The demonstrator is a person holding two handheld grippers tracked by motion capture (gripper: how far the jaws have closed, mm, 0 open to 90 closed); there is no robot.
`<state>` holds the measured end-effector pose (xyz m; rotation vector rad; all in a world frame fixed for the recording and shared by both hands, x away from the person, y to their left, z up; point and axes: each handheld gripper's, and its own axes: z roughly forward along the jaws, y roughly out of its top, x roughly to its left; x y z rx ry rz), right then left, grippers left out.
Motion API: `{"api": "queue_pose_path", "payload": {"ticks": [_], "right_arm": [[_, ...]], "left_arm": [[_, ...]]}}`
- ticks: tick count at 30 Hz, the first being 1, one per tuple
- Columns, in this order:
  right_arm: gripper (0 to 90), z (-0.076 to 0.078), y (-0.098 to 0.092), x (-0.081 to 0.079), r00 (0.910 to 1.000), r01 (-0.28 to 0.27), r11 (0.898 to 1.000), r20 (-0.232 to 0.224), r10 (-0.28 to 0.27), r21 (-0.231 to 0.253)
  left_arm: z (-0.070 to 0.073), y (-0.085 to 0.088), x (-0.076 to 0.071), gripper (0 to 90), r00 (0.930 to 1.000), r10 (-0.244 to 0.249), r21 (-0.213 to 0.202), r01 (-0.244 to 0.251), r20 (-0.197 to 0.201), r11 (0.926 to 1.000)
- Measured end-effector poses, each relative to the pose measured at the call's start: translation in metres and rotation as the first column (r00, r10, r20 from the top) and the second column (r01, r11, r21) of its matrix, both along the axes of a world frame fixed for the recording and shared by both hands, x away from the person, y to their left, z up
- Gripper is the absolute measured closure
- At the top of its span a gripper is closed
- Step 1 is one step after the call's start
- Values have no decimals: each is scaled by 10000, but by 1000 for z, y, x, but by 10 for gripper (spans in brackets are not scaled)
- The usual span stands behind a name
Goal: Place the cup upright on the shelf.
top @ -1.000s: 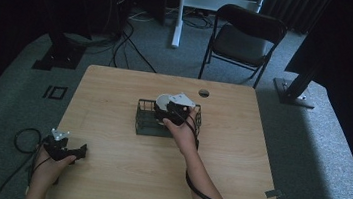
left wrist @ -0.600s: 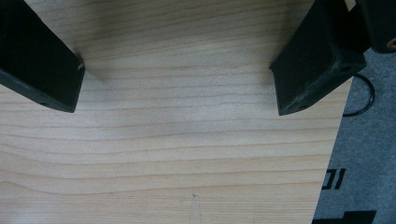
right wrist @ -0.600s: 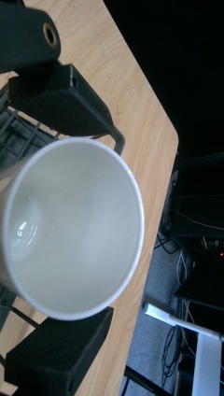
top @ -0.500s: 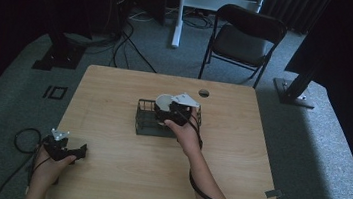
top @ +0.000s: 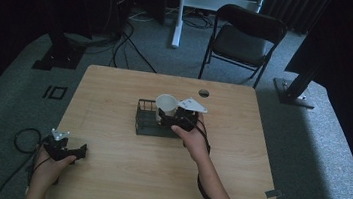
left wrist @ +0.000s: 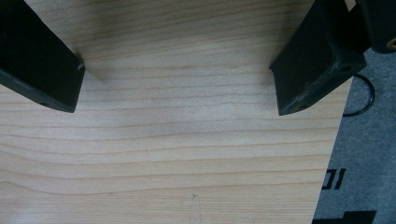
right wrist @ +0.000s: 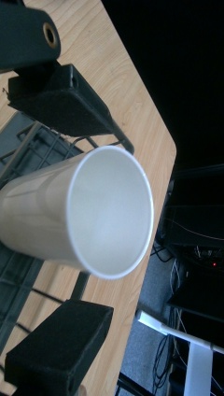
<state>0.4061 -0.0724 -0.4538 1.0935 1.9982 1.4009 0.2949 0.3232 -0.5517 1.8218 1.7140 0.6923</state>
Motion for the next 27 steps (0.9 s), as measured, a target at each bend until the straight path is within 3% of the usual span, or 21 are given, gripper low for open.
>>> {"api": "queue_pose_path", "payload": {"ticks": [27], "right_arm": [[110, 1, -42, -23, 9999, 63, 9996, 133, -59, -267]], "left_arm": [[0, 0, 0, 24, 10000, 7, -7, -7, 9, 10000]]}}
